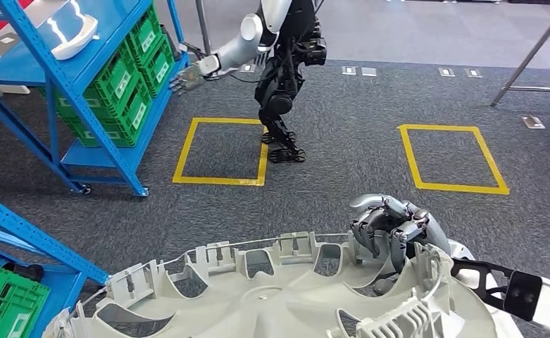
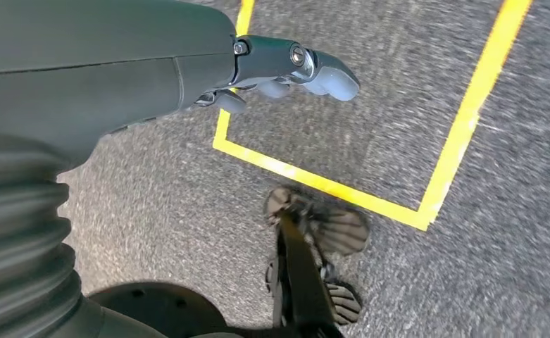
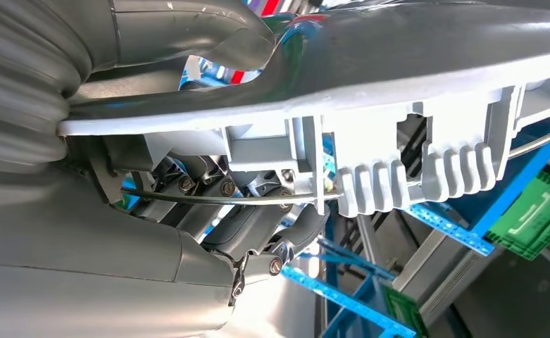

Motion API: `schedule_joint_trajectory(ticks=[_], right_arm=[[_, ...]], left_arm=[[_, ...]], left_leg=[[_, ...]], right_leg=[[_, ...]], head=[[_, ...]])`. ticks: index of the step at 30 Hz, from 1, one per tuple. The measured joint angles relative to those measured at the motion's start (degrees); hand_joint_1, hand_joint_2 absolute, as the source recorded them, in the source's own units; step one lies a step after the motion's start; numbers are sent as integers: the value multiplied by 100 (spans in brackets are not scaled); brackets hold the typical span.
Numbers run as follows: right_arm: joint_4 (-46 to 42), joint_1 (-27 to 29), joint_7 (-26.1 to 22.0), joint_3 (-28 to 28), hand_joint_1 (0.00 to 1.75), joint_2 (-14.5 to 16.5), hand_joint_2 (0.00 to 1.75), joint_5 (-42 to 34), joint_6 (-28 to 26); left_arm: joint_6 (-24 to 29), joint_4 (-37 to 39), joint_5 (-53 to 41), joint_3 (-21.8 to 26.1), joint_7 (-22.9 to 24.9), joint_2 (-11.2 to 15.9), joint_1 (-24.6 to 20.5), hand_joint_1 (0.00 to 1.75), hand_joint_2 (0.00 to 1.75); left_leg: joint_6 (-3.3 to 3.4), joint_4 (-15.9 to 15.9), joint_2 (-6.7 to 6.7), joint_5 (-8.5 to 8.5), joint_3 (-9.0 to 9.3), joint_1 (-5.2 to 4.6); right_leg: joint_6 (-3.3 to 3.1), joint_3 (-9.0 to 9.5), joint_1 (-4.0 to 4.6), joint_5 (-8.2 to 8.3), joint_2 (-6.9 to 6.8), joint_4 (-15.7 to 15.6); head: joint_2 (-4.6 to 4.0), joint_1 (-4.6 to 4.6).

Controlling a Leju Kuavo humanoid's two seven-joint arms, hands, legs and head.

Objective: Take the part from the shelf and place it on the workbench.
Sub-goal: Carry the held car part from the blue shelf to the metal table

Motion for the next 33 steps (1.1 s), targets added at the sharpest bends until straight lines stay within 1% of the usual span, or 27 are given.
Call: schedule_joint_trajectory(ticks=[1,2,3,5,6,7,9,10,11,12,13,14,16,17,18,20,21,22,24,25,26,27,28,29,31,32,33], right_arm=[[-1,-8,2,0,175,0,175,2,0],[-1,-14,3,0,175,1,175,7,-1],[-2,-17,4,-1,175,1,175,11,-4],[-2,-13,-1,-2,175,1,175,27,-16],[-3,-9,-6,-3,175,1,175,38,-23],[-3,-7,-13,-3,175,1,175,52,-28],[-3,-2,-32,-2,175,1,175,85,-33],[-2,3,-40,-1,175,2,175,97,-33],[0,10,-48,0,175,2,175,107,-30],[2,15,-52,1,175,2,175,112,-24],[4,17,-56,1,175,2,175,118,-17],[6,15,-60,1,175,3,175,125,-9],[7,-4,-66,3,175,11,175,143,-2],[8,-18,-68,6,175,19,175,151,-1],[9,-34,-69,9,175,25,175,155,-1],[9,-63,-64,13,175,34,175,153,-4],[10,-80,-61,13,175,39,175,147,-9],[10,-103,-56,14,175,43,175,137,-15],[13,-143,-53,17,175,58,175,115,-28],[14,-151,-54,21,175,66,175,107,-34],[16,-149,-56,27,175,74,175,105,-39],[19,-145,-58,34,175,81,175,106,-44],[21,-144,-58,45,175,89,175,112,-52],[21,-143,-57,57,175,100,175,122,-60],[21,-148,-50,80,175,123,175,143,-81],[21,-152,-44,91,175,132,175,151,-88],[23,-154,-37,99,175,136,175,152,-93]], left_arm=[[0,2,-3,9,4,-5,-3,0,175],[0,3,-8,15,4,-10,-5,0,175],[0,4,-13,18,2,-14,-8,0,175],[0,1,-25,21,-15,-24,-12,0,175],[0,-2,-28,22,-27,-29,-13,0,175],[0,-5,-30,23,-37,-35,-14,0,175],[1,-8,-30,27,-40,-36,-4,0,175],[4,-8,-31,31,-31,-36,4,0,175],[10,-8,-31,36,-21,-36,8,0,175],[18,-8,-31,44,-15,-38,7,0,175],[25,-8,-30,52,-14,-41,2,0,175],[30,-8,-29,60,-18,-45,-4,0,175],[33,-9,-29,71,-36,-50,-11,0,175],[33,-10,-29,73,-46,-50,-13,0,175],[33,-10,-29,75,-56,-50,-14,0,175],[32,-14,-30,79,-66,-50,-23,0,175],[31,-17,-31,80,-67,-50,-29,0,175],[25,-18,-33,80,-62,-52,-34,0,175],[15,-15,-46,81,-37,-53,-29,0,175],[11,-12,-55,81,-21,-52,-18,0,175],[11,-10,-61,81,-8,-49,-6,0,175],[12,-10,-65,82,1,-45,2,0,175],[14,-10,-66,83,8,-43,7,0,175],[19,-10,-67,83,13,-41,7,0,175],[32,-6,-68,84,24,-41,5,0,175],[41,-4,-69,84,32,-43,2,0,175],[52,-2,-70,86,40,-45,-1,0,175]], left_leg=[[14,-268,-95,86,117,16],[39,-399,-162,103,170,18],[80,-411,-151,91,178,1],[178,-430,-21,124,188,-14],[222,-449,41,143,196,-14],[257,-468,107,159,196,-11],[297,-479,241,163,190,-31],[307,-478,316,160,185,-47],[312,-477,391,155,182,-60],[315,-475,464,150,182,-70],[313,-475,531,143,186,-76],[307,-474,590,135,197,-81],[274,-471,692,108,223,-103],[249,-472,738,96,236,-112],[220,-477,788,86,248,-117],[161,-485,866,67,267,-109],[133,-440,796,26,256,-101],[109,-290,664,-71,194,-92],[76,353,349,-406,-103,-75],[65,742,280,-566,-296,-71],[56,1018,257,-643,-442,-68],[49,1107,247,-609,-507,-65],[43,970,236,-464,-464,-57],[37,636,196,-246,-327,-41],[33,-88,-20,69,-17,0],[50,-304,-95,133,77,7],[81,-383,-133,129,110,1]], right_leg=[[37,-21,-1,-5,61,23],[78,-43,0,-2,115,35],[122,-62,-4,10,169,31],[194,-89,-28,31,219,23],[219,-137,-27,-24,136,108],[236,-234,-19,-144,3,303],[256,-573,-5,-520,-298,1009],[262,-750,-8,-672,-363,1380],[260,-859,-11,-735,-392,1614],[252,-857,-10,-689,-410,1632],[237,-729,-5,-547,-436,1411],[214,-502,6,-359,-511,1013],[145,-88,56,-118,-754,267],[112,9,81,-78,-834,75],[85,26,102,-80,-845,15],[33,13,92,-48,-717,-16],[1,21,72,-28,-657,-40],[-29,33,49,-10,-600,-66],[-65,47,24,2,-484,-84],[-70,46,24,0,-417,-79],[-71,46,23,-3,-344,-72],[-69,47,21,-5,-267,-64],[-62,49,15,-9,-191,-53],[-47,51,6,-17,-118,-38],[9,34,-4,-42,14,12],[47,16,-4,-49,72,32],[87,-2,-6,-46,123,38]], head=[[1,-1],[1,0],[1,3],[1,10],[1,22],[0,40],[0,77],[0,84],[0,84],[0,85],[1,85],[1,85],[1,85],[1,85],[1,85],[1,86],[1,83],[1,74],[1,40],[1,25],[2,15],[1,12],[2,10],[1,7],[0,-1],[0,-3],[0,-4]])
